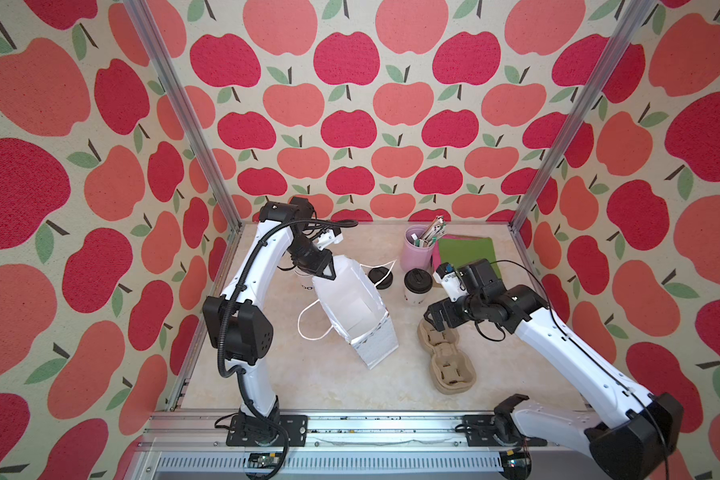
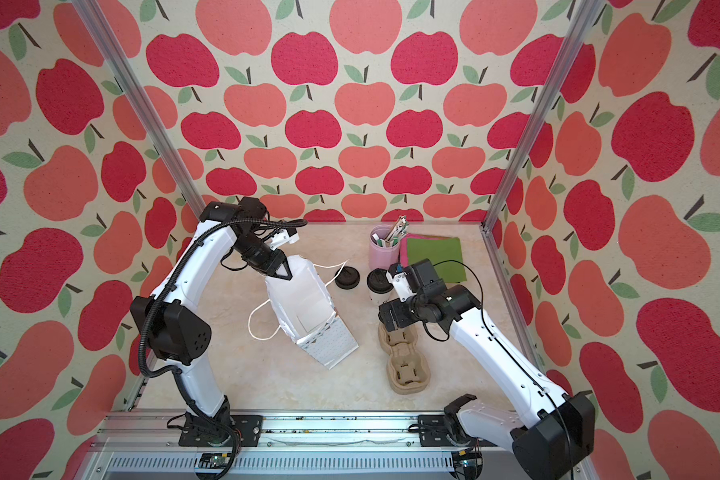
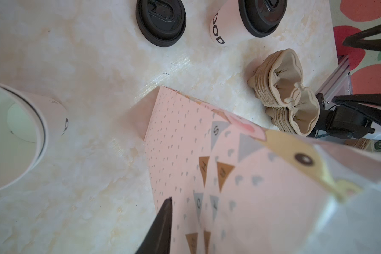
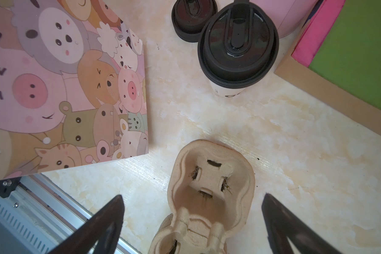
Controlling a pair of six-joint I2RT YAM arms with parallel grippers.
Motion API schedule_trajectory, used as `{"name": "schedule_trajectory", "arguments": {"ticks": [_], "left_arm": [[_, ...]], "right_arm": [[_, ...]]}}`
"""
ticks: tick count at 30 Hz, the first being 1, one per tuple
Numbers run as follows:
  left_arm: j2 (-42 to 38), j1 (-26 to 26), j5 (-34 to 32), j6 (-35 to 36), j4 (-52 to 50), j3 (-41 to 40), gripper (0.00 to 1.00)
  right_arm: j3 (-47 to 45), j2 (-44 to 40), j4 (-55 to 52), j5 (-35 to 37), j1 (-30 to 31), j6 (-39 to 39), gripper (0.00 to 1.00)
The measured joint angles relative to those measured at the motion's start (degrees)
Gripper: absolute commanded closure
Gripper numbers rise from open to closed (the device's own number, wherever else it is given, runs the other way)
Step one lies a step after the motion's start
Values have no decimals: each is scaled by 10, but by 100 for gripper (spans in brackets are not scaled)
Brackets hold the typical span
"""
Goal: Pack a coffee takeout order
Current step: Rotate the takeout bag at the center of the table.
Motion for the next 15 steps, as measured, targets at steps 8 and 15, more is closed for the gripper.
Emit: {"name": "schedule_trajectory", "arguments": {"ticks": [8, 15], "left_arm": [[-2, -12, -24, -3, 4, 12, 68], [-21, -31, -35, -4, 26, 12, 71]], "right_arm": [[-3, 0, 3, -2, 0, 0, 1], [-8, -12, 4, -2, 0, -4, 1]]}}
